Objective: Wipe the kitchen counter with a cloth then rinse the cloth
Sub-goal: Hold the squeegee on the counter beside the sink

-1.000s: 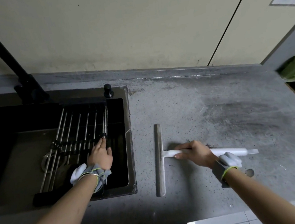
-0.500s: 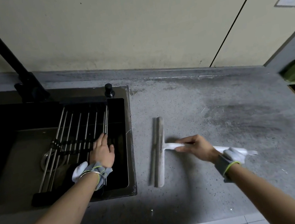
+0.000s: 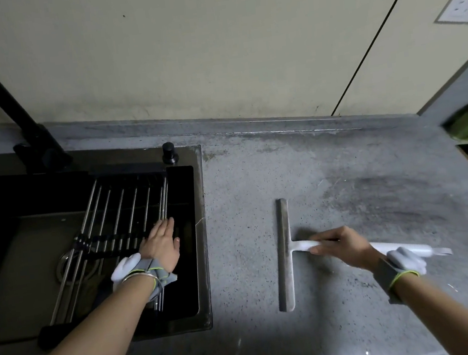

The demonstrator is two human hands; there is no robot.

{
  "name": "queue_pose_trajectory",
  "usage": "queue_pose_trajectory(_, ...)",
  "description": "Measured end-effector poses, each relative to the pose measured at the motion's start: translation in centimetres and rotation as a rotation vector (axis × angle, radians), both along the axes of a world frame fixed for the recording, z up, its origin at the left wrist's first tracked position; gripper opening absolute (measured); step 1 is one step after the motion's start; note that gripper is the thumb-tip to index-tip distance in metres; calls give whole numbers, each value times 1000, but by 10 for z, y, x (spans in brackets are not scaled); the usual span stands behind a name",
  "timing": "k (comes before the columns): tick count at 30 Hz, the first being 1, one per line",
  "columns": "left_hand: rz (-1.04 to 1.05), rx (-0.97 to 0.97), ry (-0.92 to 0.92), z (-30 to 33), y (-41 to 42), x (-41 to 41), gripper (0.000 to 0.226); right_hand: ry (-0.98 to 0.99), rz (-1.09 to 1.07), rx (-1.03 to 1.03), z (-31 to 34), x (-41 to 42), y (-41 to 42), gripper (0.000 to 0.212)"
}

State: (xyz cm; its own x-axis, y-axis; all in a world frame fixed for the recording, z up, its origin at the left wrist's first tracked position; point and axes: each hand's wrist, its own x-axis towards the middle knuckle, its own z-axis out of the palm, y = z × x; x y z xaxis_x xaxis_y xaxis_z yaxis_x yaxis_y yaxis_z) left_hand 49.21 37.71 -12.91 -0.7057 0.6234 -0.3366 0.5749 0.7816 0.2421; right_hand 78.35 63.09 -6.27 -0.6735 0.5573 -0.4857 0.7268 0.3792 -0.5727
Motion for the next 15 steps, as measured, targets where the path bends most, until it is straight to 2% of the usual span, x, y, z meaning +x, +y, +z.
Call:
queue_pose_trajectory(8, -55, -66, 35, 12, 1, -4, 57, -9, 173, -48, -5, -56, -26, 32)
queue_pose_trajectory(15, -69, -74, -49, 9, -4, 1, 61, 17, 242, -52, -6, -98, -59, 32)
